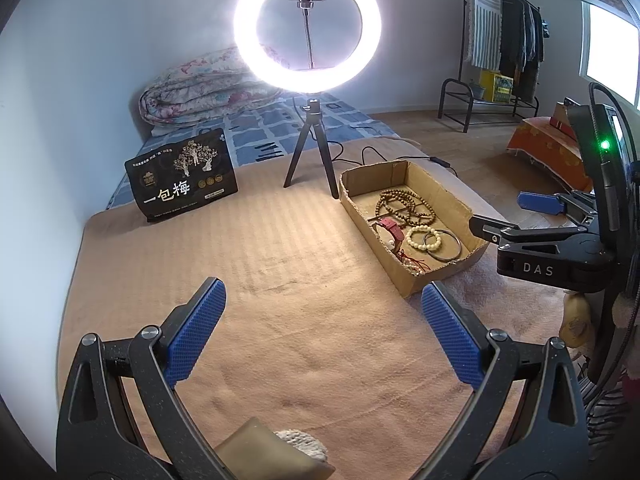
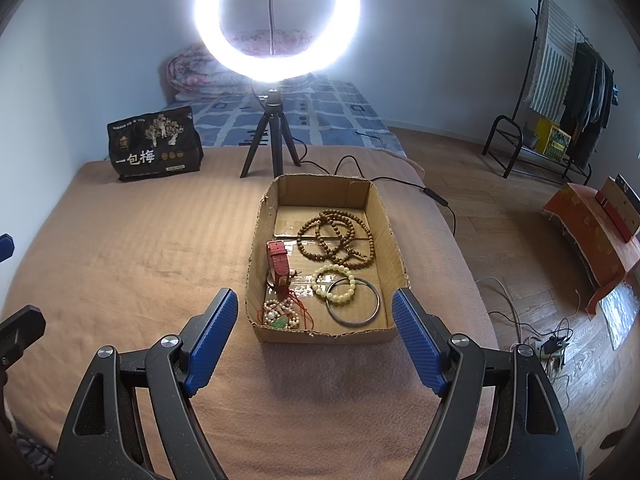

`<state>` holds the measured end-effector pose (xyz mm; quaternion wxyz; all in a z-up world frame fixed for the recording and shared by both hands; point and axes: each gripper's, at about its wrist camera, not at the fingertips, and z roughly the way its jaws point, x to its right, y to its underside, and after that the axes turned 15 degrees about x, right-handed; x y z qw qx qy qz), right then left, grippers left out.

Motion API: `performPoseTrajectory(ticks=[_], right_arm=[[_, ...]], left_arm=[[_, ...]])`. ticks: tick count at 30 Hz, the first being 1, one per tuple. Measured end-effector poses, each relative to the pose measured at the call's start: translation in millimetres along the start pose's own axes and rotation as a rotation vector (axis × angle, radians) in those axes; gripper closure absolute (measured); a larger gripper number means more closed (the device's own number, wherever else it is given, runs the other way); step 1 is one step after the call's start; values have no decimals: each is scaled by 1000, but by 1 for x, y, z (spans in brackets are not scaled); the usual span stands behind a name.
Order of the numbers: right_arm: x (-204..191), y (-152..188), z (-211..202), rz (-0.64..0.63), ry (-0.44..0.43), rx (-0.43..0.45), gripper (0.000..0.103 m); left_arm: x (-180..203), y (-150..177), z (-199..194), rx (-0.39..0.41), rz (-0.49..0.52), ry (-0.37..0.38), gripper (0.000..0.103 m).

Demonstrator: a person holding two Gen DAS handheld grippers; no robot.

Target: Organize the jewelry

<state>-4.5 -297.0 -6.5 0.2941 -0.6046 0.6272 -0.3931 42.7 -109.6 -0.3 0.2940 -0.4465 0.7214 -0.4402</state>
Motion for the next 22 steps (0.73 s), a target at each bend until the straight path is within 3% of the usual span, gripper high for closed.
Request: performPoseTrajectory(ticks=[22], right_arm=[[-1,1,2,6,4,-6,24]], left_arm=[[6,-1,-4,26,14,-32,3]])
